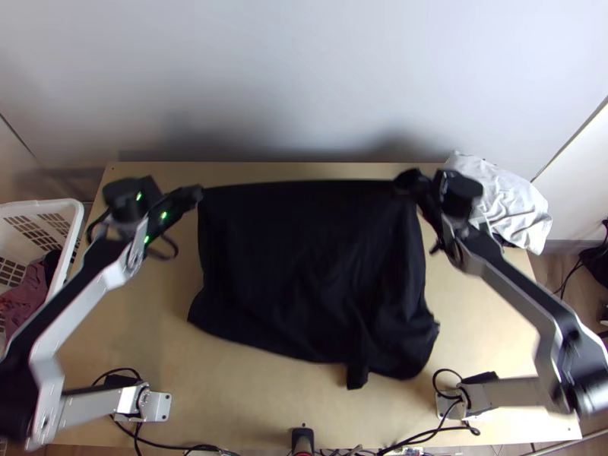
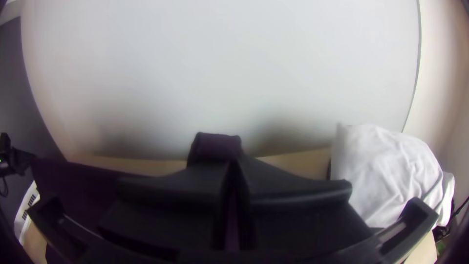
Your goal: Fold the t-shirt
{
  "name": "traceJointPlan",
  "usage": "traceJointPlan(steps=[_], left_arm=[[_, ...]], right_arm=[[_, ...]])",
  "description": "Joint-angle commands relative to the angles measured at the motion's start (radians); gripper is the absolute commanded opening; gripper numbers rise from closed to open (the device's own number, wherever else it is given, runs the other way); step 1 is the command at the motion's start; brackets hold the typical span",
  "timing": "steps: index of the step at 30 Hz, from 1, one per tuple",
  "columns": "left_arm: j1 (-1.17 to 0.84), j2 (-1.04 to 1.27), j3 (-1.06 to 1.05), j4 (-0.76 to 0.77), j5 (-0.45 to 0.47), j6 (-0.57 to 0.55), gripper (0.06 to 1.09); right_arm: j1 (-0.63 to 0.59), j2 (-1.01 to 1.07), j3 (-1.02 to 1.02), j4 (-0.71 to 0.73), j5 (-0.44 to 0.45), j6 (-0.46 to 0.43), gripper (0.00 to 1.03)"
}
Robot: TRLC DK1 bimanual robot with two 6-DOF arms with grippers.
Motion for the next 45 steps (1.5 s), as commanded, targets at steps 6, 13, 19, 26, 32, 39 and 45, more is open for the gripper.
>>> traceJointPlan(steps=[6, 13, 19, 26, 32, 39, 45], left_arm=[[0.076, 0.528, 0.368, 0.094, -0.039, -0.01, 0.09], [0.097, 0.631, 0.46, 0.094, -0.06, -0.001, 0.09], [0.073, 0.528, 0.302, 0.103, -0.06, 0.104, 0.09], [0.061, 0.395, 0.093, 0.106, -0.05, 0.145, 0.09], [0.062, 0.338, -0.008, 0.101, -0.04, 0.17, 0.09], [0.039, 0.238, -0.115, 0.048, -0.01, 0.225, 0.09], [0.022, 0.165, -0.194, -0.014, 0.032, 0.219, 0.09]], right_arm=[[-0.058, 0.544, 0.493, 0.085, 0.049, 0.019, 0.03], [-0.035, 0.599, 0.552, 0.071, 0.068, 0.014, 0.03], [-0.031, 0.434, 0.361, 0.071, 0.074, 0.011, 0.03], [-0.024, 0.153, 0.032, 0.074, 0.074, 0.002, 0.03], [0.027, -0.019, -0.149, 0.005, 0.091, -0.047, 0.03], [0.1, -0.088, -0.222, -0.185, 0.091, -0.07, 0.03], [0.153, -0.134, -0.314, -0.141, 0.091, -0.025, 0.03]])
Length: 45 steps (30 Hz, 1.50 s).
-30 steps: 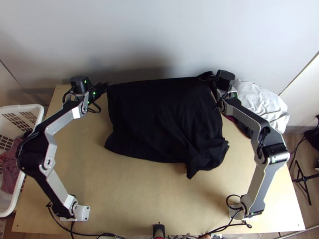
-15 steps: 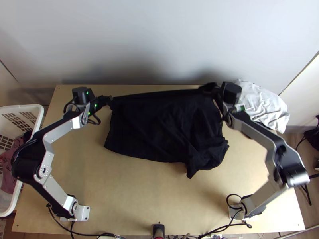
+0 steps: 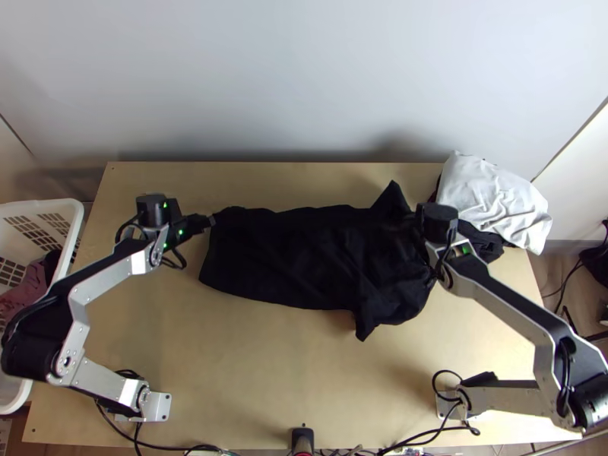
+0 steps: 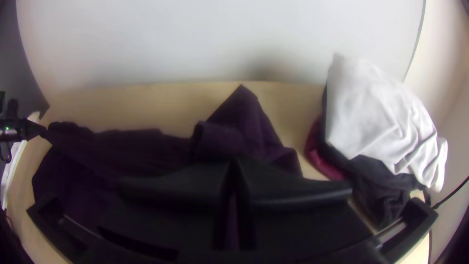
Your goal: Fold the t-shirt
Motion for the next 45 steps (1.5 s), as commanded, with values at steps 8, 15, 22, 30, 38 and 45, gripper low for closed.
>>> traceJointPlan(steps=[8, 15, 22, 30, 38, 45], left_arm=[[-0.026, -0.097, -0.091, -0.1, 0.051, 0.023, 0.32], [-0.025, -0.14, -0.034, -0.218, 0.057, 0.049, 1.04], [0.003, -0.237, -0.031, -0.316, 0.071, 0.081, 1.04], [0.04, -0.445, -0.094, -0.489, 0.148, 0.092, 1.04], [-0.078, -0.571, -0.237, -0.598, 0.172, 0.049, 1.04], [-0.14, -0.562, -0.335, -0.549, 0.152, 0.012, 1.04]], right_arm=[[0.12, -0.036, -0.129, 0.0, -0.016, 0.056, 0.22], [0.129, -0.102, -0.099, -0.059, -0.042, 0.057, 0.99], [0.172, -0.228, -0.036, -0.184, -0.041, 0.086, 0.99], [0.201, -0.506, -0.111, -0.435, -0.042, 0.134, 0.98], [0.255, -0.656, -0.126, -0.633, -0.048, 0.152, 0.98], [0.313, -0.682, -0.156, -0.722, -0.07, 0.183, 0.97]])
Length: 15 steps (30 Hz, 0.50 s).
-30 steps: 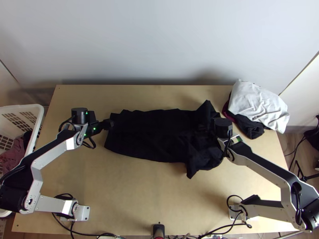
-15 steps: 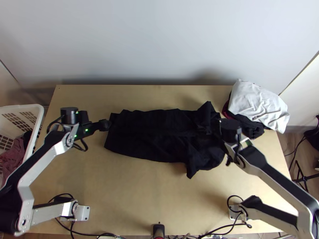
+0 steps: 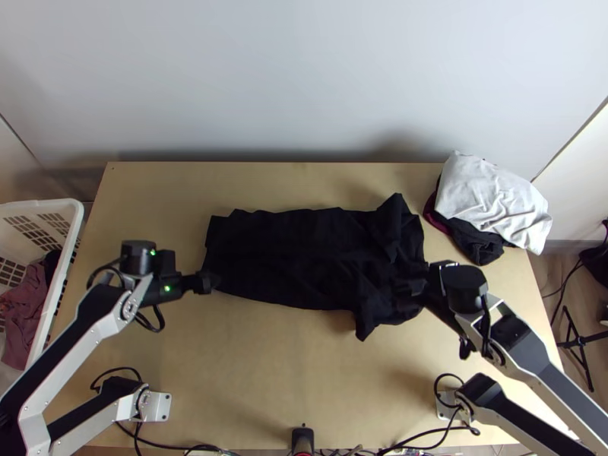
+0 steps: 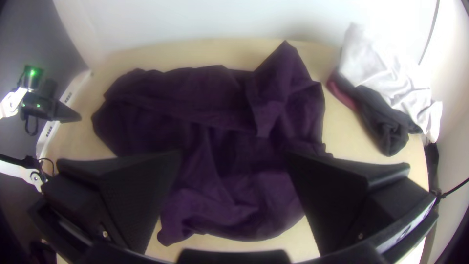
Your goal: Fold the t-shirt
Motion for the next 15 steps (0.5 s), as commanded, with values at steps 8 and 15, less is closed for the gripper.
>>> traceJointPlan(steps=[8, 15], left_arm=[[0.083, 0.039, -0.118, 0.153, -0.032, 0.05, 1.04], [0.06, 0.097, -0.117, 0.255, -0.031, -0.001, 1.04]], right_arm=[[0.083, -0.054, -0.022, -0.09, -0.059, 0.045, 0.96], [0.108, -0.057, -0.068, -0.161, -0.172, 0.068, 0.96]])
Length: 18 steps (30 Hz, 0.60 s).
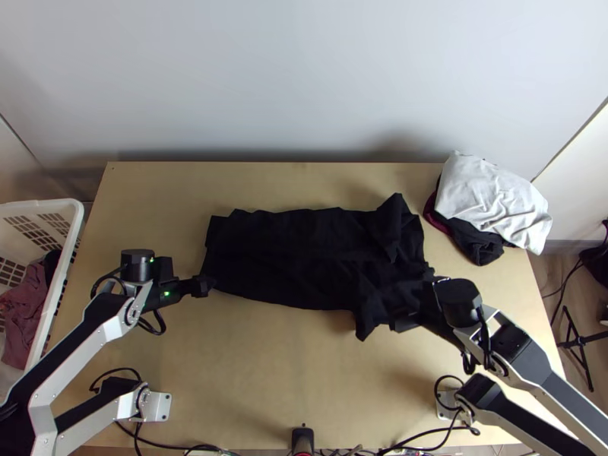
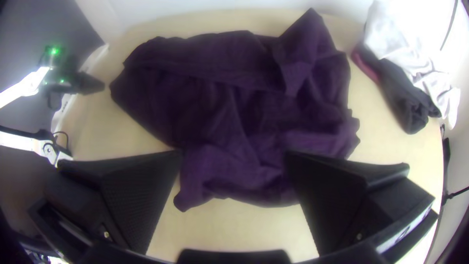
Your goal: Fold the t-shirt
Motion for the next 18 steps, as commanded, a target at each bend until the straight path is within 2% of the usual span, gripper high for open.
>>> traceJointPlan(steps=[1, 8, 18], left_arm=[[-0.019, 0.059, -0.005, 0.085, -0.002, -0.044, 1.04], [-0.14, 0.08, 0.015, 0.13, -0.002, -0.125, 1.04], [-0.162, 0.16, 0.034, 0.184, -0.008, -0.144, 1.04]], right_arm=[[0.026, -0.007, -0.047, -0.052, -0.105, 0.025, 0.96], [0.063, 0.018, -0.06, -0.017, -0.126, 0.016, 0.96], [0.103, 0.112, -0.063, 0.072, -0.172, -0.012, 0.96]])
